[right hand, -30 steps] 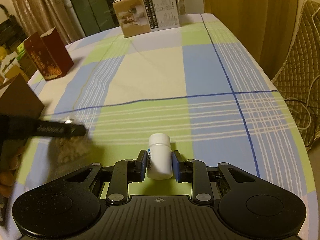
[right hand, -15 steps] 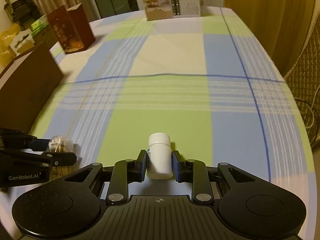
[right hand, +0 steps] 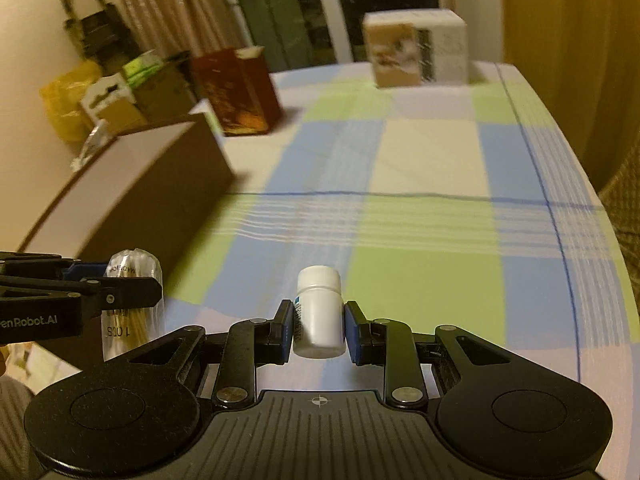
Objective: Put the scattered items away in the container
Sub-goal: 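Carry the swab bag with the left tool while the right tool carries the white bottle over the box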
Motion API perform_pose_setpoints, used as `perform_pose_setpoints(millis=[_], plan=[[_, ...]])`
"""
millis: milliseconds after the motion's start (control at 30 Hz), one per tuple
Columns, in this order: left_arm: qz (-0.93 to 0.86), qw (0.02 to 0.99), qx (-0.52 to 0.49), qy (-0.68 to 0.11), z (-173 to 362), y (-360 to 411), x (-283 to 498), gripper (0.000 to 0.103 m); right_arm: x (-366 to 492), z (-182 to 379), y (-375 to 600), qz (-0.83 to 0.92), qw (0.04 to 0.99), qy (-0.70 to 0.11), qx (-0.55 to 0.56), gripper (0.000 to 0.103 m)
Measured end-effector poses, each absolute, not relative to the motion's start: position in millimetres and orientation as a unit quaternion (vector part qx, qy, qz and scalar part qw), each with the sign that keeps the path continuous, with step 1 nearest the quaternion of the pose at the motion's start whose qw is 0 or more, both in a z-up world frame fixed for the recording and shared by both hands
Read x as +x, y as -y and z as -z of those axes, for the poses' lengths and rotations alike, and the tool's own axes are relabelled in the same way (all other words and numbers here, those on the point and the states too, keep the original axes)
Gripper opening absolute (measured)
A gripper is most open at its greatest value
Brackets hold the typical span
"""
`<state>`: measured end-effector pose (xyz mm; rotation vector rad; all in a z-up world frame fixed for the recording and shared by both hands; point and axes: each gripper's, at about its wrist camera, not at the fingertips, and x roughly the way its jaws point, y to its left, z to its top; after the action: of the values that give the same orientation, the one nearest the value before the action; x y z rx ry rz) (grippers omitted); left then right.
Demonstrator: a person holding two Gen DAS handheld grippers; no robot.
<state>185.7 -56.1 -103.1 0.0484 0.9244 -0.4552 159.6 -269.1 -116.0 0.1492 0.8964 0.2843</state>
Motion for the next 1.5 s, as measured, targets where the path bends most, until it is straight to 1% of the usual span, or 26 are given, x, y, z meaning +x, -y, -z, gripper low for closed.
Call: perform_pose_setpoints(millis=[367, 600, 800, 1033, 1500], plan=[[0.143, 0.9, 0.004, -0.413, 52, -37, 156, 0.029, 152, 71, 195, -0.227, 0.881, -0.412, 0.048, 0.029], [0.106, 0.91, 0.016, -0.401, 23, -101, 164, 0.029, 158, 42, 139, -0.311, 0.868, -0.387, 0.027, 0.029], [0.103, 0.913, 0.039, -0.394, 7, -129, 173, 0.029, 168, 33, 89, -0.372, 0.848, -0.376, -0.022, 0.029], [0.099, 0.911, 0.057, -0.397, 11, -144, 188, 0.029, 184, 45, 47, -0.411, 0.824, -0.385, -0.058, 0.029], [0.099, 0.896, 0.076, -0.427, 38, -160, 218, 0.029, 196, 112, -2, -0.405, 0.788, -0.448, -0.124, 0.029]])
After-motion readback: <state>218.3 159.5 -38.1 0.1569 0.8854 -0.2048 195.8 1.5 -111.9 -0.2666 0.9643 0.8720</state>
